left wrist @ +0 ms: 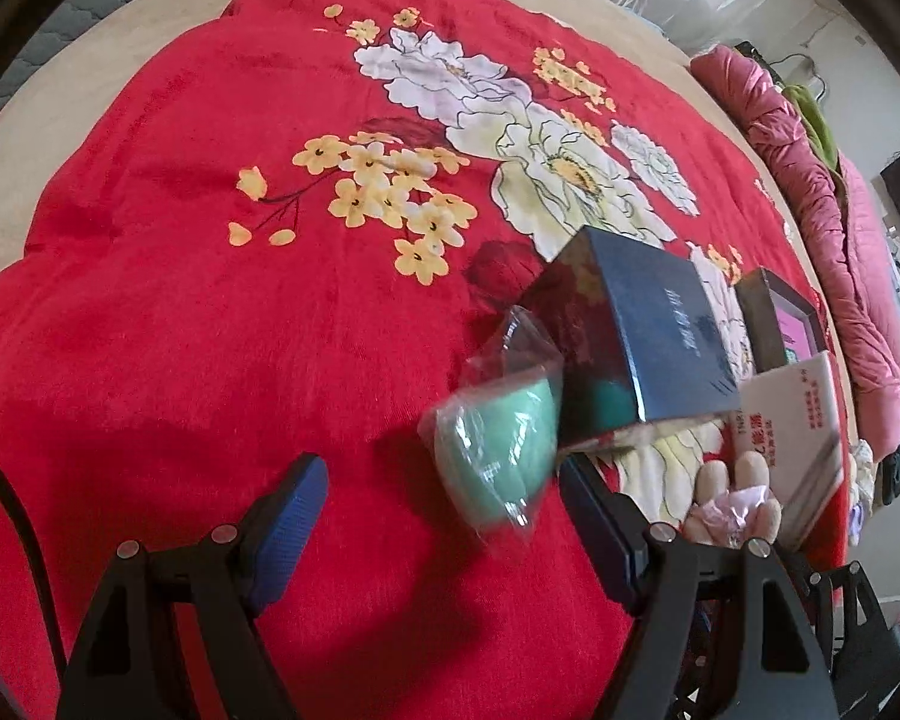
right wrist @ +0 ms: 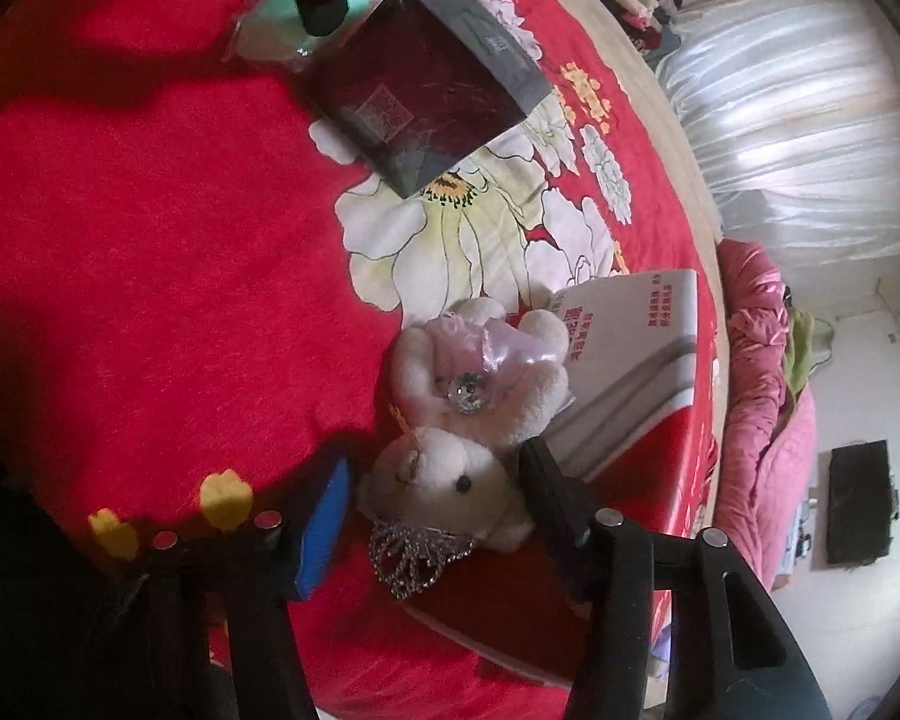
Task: Organize soft objects
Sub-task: 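Grasp the tiara bunny plush with the right gripper while the left grasps the green sponge bag, then lift and carry the bunny plush and green sponge bag over the tray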
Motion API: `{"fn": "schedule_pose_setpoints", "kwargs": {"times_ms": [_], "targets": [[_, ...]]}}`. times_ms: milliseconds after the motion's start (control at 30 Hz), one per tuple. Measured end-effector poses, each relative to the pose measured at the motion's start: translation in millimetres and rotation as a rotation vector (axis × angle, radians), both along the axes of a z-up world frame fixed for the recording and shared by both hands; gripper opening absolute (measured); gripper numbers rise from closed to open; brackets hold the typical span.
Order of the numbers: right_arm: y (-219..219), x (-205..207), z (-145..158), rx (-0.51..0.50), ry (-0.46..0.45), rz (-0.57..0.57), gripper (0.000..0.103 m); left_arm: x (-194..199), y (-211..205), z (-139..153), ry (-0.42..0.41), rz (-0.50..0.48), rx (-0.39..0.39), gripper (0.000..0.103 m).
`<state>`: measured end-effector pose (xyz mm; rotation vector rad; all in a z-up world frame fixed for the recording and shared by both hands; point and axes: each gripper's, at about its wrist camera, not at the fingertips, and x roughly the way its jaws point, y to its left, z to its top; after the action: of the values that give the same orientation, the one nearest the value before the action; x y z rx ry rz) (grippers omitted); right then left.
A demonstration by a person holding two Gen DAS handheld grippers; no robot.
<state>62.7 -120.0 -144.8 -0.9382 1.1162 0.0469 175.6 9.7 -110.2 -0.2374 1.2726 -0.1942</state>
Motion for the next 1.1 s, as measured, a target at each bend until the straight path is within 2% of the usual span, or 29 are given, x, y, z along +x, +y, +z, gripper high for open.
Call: {"fn": "schedule_pose_setpoints", "kwargs": {"times_ms": [67,167,300,367,467,500,533,667,800,900,1100], "targets": [[-0.7,2.4,-2.4,-0.006,-0.008,-0.002,0.048,3.9,-1.0,-2.4,-0.001,0.003,0.000,0.079],[-6.2,6.3,3.2,0.046,-0.023,-0.024,0.041,8.3,-3.0,-4.2,-0.013,0.004,0.015,0.079],[-18.0,5.3,26.4,0.182,-0.051,-0.073,0.039,11.8,-3.2,-4.7,-0.023,0.001,0.023,0.078],[-26.3,4.6,41.0,0.296,-0.042,-0.104,0.039,12.3,-3.4,-4.9,-0.026,0.003,0.014,0.075],[-38.2,4.5,58.4,0.437,-0.045,-0.153,0.039,12.2,-5.9,-2.4,-0.035,-0.010,-0.006,0.057],[-40.5,3.8,62.7,0.473,-0.045,-0.163,0.039,12.0,-8.0,-0.9,-0.040,-0.018,-0.015,0.045],[-43.8,3.4,67.9,0.523,-0.040,-0.175,0.039,11.7,-10.0,0.1,-0.041,-0.026,-0.022,0.040],[-54.1,2.5,80.9,0.684,-0.027,-0.220,0.039,8.4,-19.4,3.8,-0.057,-0.060,0.004,0.040],[-51.6,-0.9,77.4,0.759,0.022,-0.226,0.039,0.2,-13.6,8.0,-0.053,-0.057,-0.011,0.040],[-47.2,-2.0,71.3,0.762,0.043,-0.221,0.039,-11.7,-10.8,15.4,-0.067,-0.067,-0.002,0.040],[-49.8,-4.0,81.7,0.790,0.014,-0.221,0.039,-39.1,-17.1,39.1,-0.128,-0.108,0.062,0.040]]}}
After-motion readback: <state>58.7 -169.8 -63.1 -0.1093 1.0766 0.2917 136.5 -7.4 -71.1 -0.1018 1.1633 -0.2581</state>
